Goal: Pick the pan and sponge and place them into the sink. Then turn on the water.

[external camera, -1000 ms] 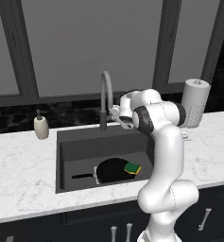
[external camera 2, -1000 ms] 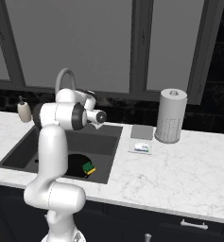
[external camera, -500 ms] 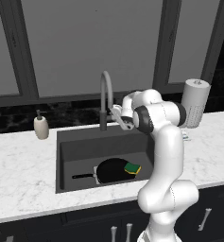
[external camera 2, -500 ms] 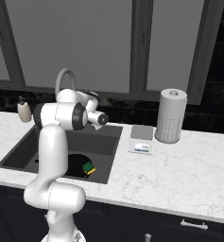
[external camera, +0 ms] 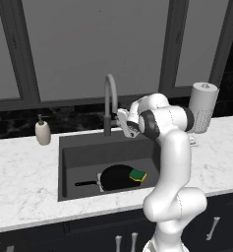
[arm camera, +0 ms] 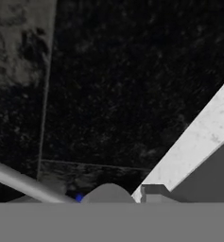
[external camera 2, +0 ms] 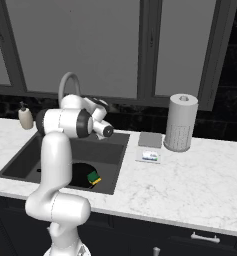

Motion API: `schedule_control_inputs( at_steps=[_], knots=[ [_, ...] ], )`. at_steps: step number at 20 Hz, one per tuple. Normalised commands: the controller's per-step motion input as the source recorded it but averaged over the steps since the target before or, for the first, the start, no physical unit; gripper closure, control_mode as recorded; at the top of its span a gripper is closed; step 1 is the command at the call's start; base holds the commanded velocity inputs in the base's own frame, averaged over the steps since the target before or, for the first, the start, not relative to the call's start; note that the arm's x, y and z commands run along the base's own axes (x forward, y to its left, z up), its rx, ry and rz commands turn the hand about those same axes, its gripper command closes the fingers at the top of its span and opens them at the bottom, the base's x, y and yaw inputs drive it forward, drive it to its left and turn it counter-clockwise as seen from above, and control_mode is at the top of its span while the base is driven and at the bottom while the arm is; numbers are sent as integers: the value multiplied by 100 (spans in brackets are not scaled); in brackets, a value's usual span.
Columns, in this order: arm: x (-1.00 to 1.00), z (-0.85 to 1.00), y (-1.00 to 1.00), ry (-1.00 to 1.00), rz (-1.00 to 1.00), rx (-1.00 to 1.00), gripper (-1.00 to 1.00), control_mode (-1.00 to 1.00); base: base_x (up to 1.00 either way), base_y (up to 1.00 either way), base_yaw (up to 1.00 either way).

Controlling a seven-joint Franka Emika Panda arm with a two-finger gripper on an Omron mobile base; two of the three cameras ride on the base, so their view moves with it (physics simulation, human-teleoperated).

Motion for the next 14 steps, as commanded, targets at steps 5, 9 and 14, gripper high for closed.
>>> schedule_control_inputs(
  at_steps=[5,9,14],
  knots=[
    [25,0,-1,21,-15,27,100,-100,0,0,0],
    [23,-2,-7,19,-8,29,100,-100,0,0,0],
    [17,-9,-6,14,-4,29,100,-100,0,0,0]
  ],
)
